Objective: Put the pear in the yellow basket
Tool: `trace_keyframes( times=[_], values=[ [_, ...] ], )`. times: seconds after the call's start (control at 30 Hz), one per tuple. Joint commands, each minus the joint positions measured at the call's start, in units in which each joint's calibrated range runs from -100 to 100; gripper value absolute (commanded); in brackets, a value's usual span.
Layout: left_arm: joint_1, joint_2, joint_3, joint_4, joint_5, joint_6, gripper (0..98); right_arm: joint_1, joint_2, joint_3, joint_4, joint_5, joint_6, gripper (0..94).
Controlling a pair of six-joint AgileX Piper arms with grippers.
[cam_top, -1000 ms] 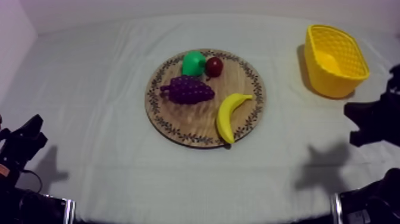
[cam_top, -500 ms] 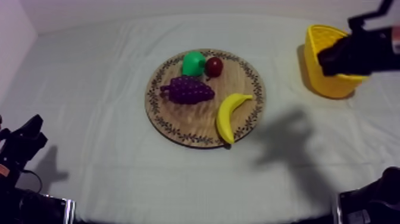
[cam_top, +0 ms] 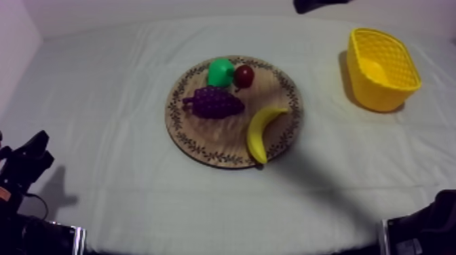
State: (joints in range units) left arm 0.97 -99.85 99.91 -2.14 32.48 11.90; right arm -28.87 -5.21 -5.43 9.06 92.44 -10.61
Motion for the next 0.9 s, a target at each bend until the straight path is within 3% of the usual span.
trace_keyframes(
  times=[0.0, 0.33, 0.7, 0.87],
  values=[
    [0.01, 0.02, -0.02, 0.01, 0.02, 0.01, 0.1, -0.19, 7.65, -11.74, -0.64, 1.51, -1.17, 0.4],
    [0.01, 0.02, -0.02, 0.01, 0.02, 0.00, 0.1, -0.04, 25.20, -30.94, -3.18, 5.01, -8.94, 0.4],
    [0.01, 0.02, -0.02, 0.01, 0.02, 0.00, 0.1, 0.97, 37.96, -43.13, -2.90, 5.61, -10.48, 0.6],
    [0.01, 0.02, -0.02, 0.01, 0.02, 0.00, 0.1, 0.93, 39.78, -43.52, -2.96, 5.68, -10.07, 9.7]
  ],
)
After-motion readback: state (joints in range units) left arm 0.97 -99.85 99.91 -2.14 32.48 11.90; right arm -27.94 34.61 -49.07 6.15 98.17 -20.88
